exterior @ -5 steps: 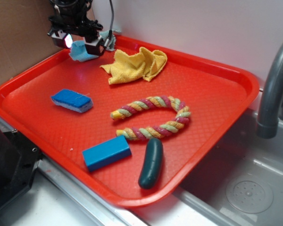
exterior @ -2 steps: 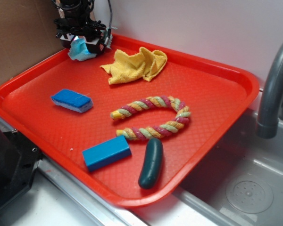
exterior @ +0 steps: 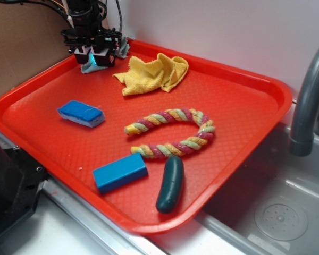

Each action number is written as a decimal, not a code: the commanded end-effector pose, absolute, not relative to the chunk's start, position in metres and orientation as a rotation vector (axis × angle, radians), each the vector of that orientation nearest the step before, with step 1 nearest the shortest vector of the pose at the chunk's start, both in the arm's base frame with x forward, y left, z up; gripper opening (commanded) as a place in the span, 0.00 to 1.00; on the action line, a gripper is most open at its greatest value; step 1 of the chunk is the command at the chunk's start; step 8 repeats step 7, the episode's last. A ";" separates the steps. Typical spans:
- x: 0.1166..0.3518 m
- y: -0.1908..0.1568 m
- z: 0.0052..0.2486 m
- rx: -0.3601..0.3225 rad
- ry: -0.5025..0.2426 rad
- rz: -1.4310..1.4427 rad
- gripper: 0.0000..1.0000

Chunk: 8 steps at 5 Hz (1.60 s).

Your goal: Grab the blue cloth.

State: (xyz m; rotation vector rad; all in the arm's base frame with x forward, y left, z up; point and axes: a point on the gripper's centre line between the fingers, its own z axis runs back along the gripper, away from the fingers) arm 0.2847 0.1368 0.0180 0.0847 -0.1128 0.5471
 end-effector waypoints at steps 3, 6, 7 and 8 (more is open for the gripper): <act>0.235 0.077 0.135 0.087 -0.196 0.397 0.00; 0.202 0.057 0.193 -0.067 -0.184 0.321 0.00; 0.199 0.057 0.192 -0.105 -0.160 0.290 0.00; 0.199 0.057 0.192 -0.105 -0.160 0.290 0.00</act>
